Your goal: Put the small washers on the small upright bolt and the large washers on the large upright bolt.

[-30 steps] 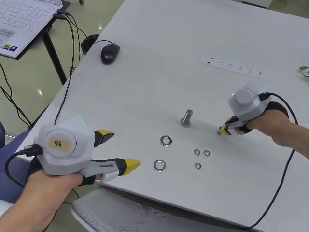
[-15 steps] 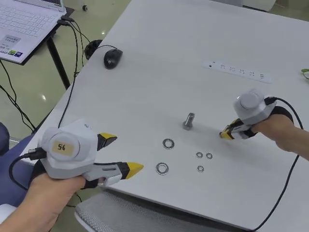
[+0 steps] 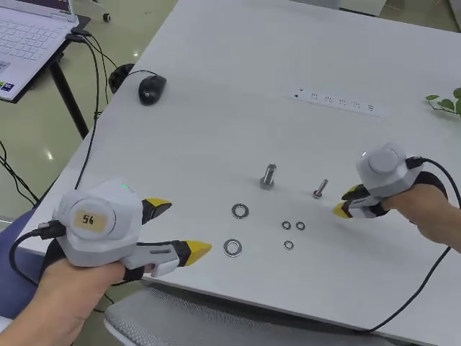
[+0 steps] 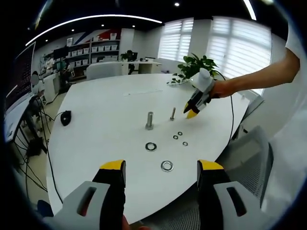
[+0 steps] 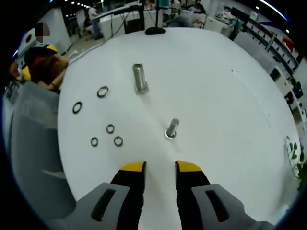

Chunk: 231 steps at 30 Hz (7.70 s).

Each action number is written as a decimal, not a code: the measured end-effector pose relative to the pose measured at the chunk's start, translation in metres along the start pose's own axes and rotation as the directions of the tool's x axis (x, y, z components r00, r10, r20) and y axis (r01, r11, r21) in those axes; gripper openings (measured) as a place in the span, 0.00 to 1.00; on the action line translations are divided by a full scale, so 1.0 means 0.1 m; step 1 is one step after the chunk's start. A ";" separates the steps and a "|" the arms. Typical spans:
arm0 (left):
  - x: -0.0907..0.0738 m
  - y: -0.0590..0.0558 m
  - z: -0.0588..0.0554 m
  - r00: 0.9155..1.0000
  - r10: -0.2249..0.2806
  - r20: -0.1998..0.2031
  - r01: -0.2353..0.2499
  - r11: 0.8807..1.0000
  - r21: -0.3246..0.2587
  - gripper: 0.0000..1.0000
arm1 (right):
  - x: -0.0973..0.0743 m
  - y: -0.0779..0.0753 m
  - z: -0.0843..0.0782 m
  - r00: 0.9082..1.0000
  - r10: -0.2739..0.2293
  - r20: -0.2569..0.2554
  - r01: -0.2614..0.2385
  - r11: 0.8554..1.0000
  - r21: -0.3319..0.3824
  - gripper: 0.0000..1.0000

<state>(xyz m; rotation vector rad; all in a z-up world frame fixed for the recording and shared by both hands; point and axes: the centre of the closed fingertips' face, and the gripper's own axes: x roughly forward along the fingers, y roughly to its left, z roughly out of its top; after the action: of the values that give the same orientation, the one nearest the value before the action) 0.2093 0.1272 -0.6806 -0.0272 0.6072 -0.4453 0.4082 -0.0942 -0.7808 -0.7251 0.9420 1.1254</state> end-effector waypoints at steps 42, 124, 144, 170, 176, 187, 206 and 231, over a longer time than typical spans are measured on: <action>0.22 -0.19 0.17 0.989 -0.137 -0.059 0.142 0.986 0.091 0.59 | 0.53 0.56 0.19 0.995 0.095 0.009 -0.094 0.994 -0.061 0.15; 0.10 -0.10 0.10 0.995 -0.087 -0.058 0.092 0.992 0.083 0.59 | -0.04 -0.23 0.67 0.999 0.014 -0.037 -0.021 0.985 -0.173 0.13; 0.11 -0.08 0.11 0.995 -0.080 -0.055 0.084 0.993 0.079 0.59 | 0.02 -0.24 0.60 0.998 0.021 -0.064 -0.033 0.982 -0.186 0.13; 0.10 -0.08 0.10 0.995 -0.080 -0.060 0.085 0.993 0.080 0.59 | 0.23 -0.21 0.51 0.993 0.022 -0.115 -0.045 0.978 -0.205 0.13; 0.09 -0.08 0.10 0.995 -0.076 -0.061 0.081 0.994 0.079 0.59 | 0.30 -0.21 0.46 0.991 0.030 -0.134 -0.058 0.977 -0.207 0.13; 0.10 -0.07 0.10 0.995 -0.072 -0.062 0.076 0.994 0.078 0.59 | 0.35 -0.23 0.45 0.990 0.036 -0.133 -0.063 0.975 -0.211 0.15; 0.16 -0.14 0.11 0.991 -0.107 -0.078 0.114 0.989 0.097 0.58 | -0.06 -0.18 0.40 0.999 -0.026 0.025 0.028 0.996 -0.083 0.23; 0.41 -0.47 0.28 0.983 -0.129 -0.131 0.147 0.980 0.136 0.58 | -0.19 0.62 -0.38 0.989 0.019 0.149 -0.032 0.996 0.088 0.23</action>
<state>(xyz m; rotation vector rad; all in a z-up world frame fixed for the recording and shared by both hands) 0.2361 0.0649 -0.6729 0.0977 0.6941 -0.6287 0.3364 -0.1166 -0.7817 -0.5497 0.8722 1.1359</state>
